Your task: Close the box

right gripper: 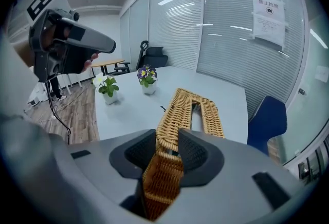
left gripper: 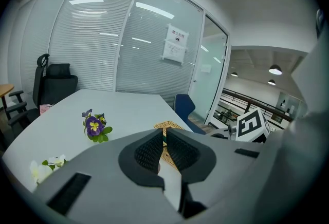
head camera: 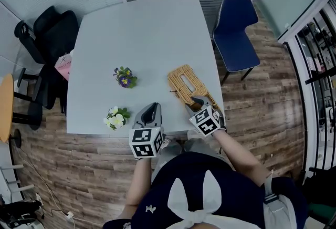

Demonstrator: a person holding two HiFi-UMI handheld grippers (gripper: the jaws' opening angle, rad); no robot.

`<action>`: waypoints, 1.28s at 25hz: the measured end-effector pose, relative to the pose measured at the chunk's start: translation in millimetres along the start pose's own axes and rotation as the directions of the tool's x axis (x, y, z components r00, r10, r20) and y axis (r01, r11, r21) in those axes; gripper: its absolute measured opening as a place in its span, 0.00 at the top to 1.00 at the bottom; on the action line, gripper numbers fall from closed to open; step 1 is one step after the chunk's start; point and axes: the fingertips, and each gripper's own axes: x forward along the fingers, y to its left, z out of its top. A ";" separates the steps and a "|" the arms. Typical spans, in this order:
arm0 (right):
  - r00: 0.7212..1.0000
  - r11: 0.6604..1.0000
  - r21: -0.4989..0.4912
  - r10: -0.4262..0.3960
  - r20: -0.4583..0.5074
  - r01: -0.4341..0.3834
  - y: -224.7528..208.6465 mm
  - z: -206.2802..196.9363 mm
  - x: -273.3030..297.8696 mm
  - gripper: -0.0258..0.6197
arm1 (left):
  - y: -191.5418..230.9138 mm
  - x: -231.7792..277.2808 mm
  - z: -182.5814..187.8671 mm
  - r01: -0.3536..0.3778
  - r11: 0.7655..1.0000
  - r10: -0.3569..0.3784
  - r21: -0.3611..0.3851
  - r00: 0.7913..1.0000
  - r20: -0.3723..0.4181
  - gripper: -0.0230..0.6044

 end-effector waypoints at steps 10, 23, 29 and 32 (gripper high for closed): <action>0.999 0.999 0.031 0.021 -0.035 -0.020 5.4 -14.3 16.0 0.75 | 1.4 -1.0 -3.5 0.000 1.000 0.000 0.001 1.000 -0.009 0.91; 0.997 0.987 0.144 0.075 -0.019 -0.071 3.2 -10.3 16.0 0.75 | -2.5 2.1 -5.7 0.014 1.000 -0.014 0.000 1.000 -0.012 0.91; 0.995 0.983 0.159 0.098 -0.022 -0.093 5.2 -8.1 14.5 0.73 | -4.8 2.9 -5.1 0.021 1.000 -0.021 0.004 1.000 -0.012 0.91; 0.995 0.978 0.183 0.104 -0.002 -0.102 6.3 -2.0 9.1 0.73 | -4.2 3.6 -4.5 0.022 1.000 -0.022 0.003 1.000 -0.011 0.91</action>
